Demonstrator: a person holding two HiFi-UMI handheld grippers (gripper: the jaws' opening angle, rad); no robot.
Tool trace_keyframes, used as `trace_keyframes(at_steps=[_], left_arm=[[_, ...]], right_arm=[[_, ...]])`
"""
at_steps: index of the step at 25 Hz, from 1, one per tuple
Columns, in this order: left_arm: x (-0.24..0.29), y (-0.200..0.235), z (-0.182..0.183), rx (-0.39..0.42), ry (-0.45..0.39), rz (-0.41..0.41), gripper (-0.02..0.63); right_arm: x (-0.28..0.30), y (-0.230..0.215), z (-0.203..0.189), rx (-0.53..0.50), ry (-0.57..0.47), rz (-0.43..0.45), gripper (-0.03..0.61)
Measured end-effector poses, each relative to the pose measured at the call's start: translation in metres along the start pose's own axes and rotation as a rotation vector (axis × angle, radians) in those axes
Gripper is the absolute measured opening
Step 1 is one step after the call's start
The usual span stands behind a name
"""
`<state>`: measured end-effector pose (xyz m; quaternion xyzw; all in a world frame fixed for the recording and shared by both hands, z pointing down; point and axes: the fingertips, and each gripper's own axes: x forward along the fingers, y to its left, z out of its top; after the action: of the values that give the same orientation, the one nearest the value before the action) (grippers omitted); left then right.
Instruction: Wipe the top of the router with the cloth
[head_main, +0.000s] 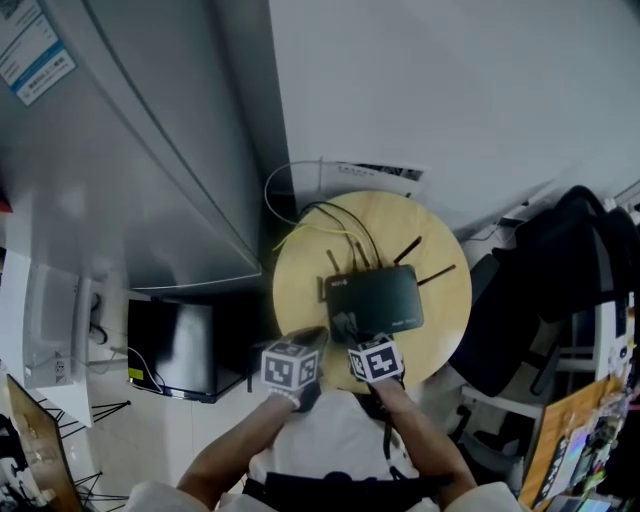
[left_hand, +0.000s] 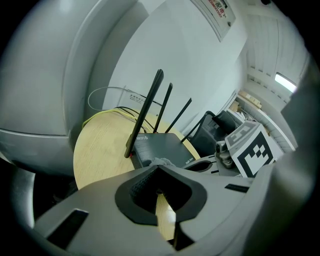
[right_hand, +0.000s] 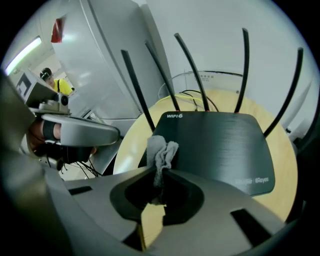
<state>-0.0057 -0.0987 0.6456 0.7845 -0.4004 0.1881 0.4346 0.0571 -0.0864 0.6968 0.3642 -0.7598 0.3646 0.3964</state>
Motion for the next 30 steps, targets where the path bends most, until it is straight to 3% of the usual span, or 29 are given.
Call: trace_keyframes(at_steps=[9, 13, 30], left_arm=[[-0.004, 0.001, -0.004, -0.002, -0.001, 0.008, -0.002], [0.0, -0.003, -0.005, 0.0, 0.005, 0.0, -0.002], [0.038, -0.041, -0.002, 0.046, 0.055, -0.064, -0.002]], right_arm=[[0.001, 0.027, -0.005, -0.06, 0.012, 0.088, 0.037], [0.002, 0.022, -0.011, -0.048, 0.022, 0.073, 0.037], [-0.042, -0.097, -0.036, 0.198, -0.035, -0.088, 0.037]])
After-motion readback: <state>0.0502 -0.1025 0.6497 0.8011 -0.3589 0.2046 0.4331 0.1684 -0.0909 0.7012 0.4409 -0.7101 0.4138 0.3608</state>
